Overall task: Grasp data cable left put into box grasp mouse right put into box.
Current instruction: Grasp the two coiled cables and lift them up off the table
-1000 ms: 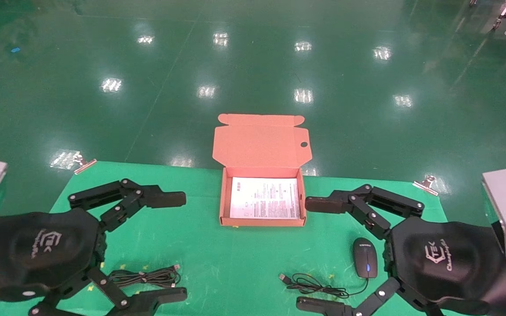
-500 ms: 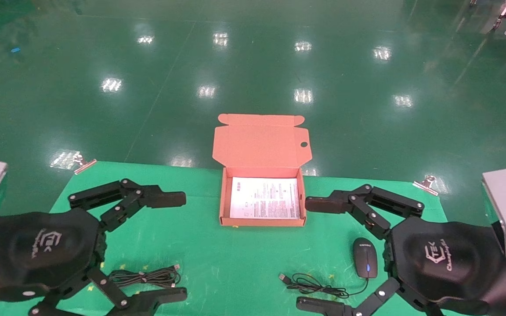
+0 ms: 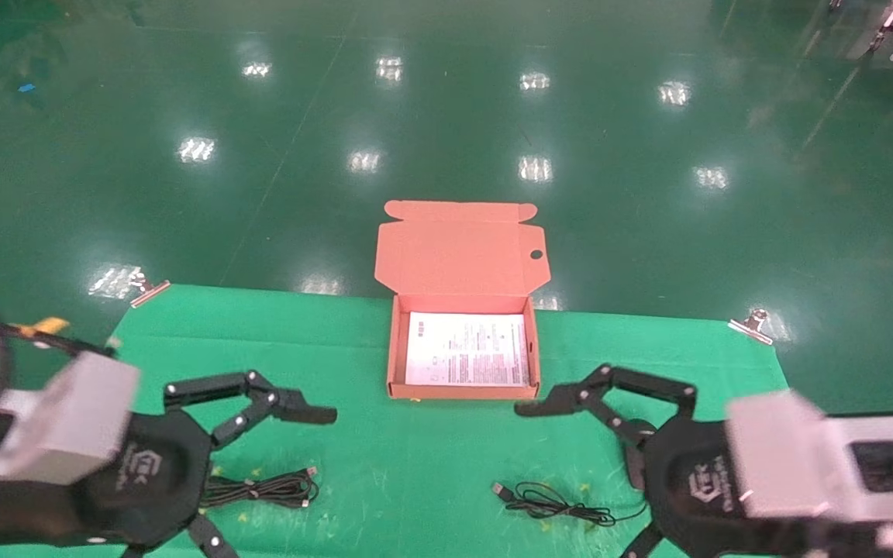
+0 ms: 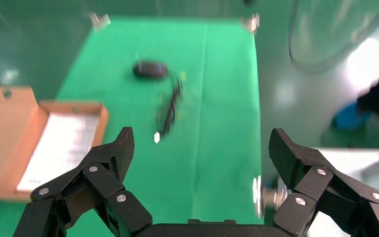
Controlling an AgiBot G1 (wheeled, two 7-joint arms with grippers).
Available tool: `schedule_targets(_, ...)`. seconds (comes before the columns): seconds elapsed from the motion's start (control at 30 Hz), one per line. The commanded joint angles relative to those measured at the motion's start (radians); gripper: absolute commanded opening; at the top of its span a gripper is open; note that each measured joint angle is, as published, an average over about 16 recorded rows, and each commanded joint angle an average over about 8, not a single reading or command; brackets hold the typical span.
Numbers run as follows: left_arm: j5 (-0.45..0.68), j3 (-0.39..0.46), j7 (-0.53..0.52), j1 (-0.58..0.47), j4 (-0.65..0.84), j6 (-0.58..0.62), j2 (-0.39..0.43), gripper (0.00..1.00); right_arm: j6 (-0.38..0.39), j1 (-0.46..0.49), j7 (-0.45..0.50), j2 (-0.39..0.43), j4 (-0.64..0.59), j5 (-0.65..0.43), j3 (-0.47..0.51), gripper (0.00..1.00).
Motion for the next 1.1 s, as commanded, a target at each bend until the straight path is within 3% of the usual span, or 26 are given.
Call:
schedule_targets(0.03, 0.067, 0.054, -0.004, -0.054, 0.000, 0.010, 0.010, 1.00, -0.015, 0.057, -0.036, -0.014, 0.005, -0.084, -0.039, 1.00)
schedule_targets(0.27, 0.281, 0.218, 0.036, -0.177, 0.004, 0.002, 0.056, 1.00, -0.007, 0.161, -0.156, -0.067, 0.013, -0.303, -0.187, 1.00)
schedule_targets(0.53, 0.483, 0.327, 0.061, -0.232, 0.018, -0.027, 0.125, 1.00, 0.027, 0.196, -0.245, -0.129, 0.016, -0.512, -0.308, 1.00)
schedule_targets(1.1, 0.819, 0.437, 0.027, -0.181, 0.014, -0.200, 0.238, 1.00, 0.186, 0.112, -0.228, -0.199, -0.006, -0.810, -0.416, 1.00)
